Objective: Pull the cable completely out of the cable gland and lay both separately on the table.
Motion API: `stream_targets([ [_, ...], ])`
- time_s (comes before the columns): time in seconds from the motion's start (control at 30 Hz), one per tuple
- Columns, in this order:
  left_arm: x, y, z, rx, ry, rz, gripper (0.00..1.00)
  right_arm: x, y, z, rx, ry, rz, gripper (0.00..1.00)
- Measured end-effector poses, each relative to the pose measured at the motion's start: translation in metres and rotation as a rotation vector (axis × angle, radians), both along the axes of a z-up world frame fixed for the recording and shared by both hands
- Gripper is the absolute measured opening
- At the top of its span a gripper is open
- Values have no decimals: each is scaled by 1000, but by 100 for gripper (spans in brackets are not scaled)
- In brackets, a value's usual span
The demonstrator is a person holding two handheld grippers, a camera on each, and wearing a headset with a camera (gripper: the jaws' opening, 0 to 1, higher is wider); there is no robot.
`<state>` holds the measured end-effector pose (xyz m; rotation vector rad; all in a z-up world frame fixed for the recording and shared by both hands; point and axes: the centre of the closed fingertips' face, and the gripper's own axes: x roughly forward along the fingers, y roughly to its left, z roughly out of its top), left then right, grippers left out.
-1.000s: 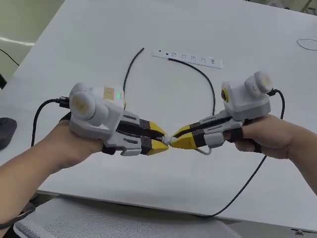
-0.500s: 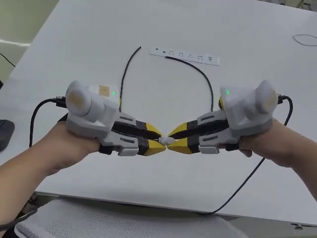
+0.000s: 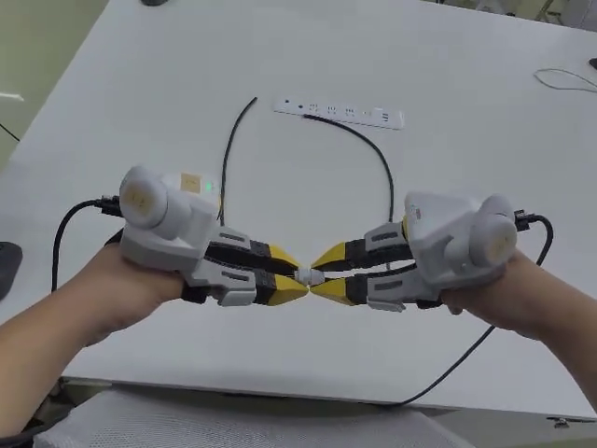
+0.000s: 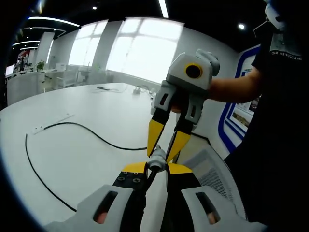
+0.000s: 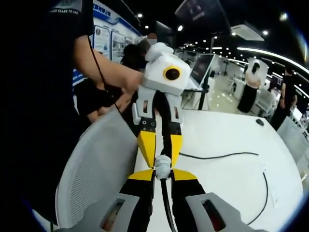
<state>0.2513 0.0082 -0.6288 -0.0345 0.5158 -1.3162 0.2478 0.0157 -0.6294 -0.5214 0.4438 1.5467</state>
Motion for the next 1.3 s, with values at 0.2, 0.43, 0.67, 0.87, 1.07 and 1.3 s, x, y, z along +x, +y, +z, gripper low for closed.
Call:
stream_targets([
  [0.2,0,-1,2,4,-25,-20,14,2,0,10,52,120,-66,11],
  [0.43,-3,-4,0,29,-83,-54,15,12,-15,13,78,481,-196,21],
  [0.67,-1,-5,4,38,-148,-64,14,12,-17,14,134,770,-211,14],
  [0.87,-1,-5,7,40,-172,-66,14,3,-12,12,127,884,-193,16],
  [1.07,-3,-7,8,49,-202,-77,14,-3,-9,8,117,945,-174,15],
  [1.3,-4,-8,5,69,-203,-85,14,-8,-6,7,104,970,-152,10],
])
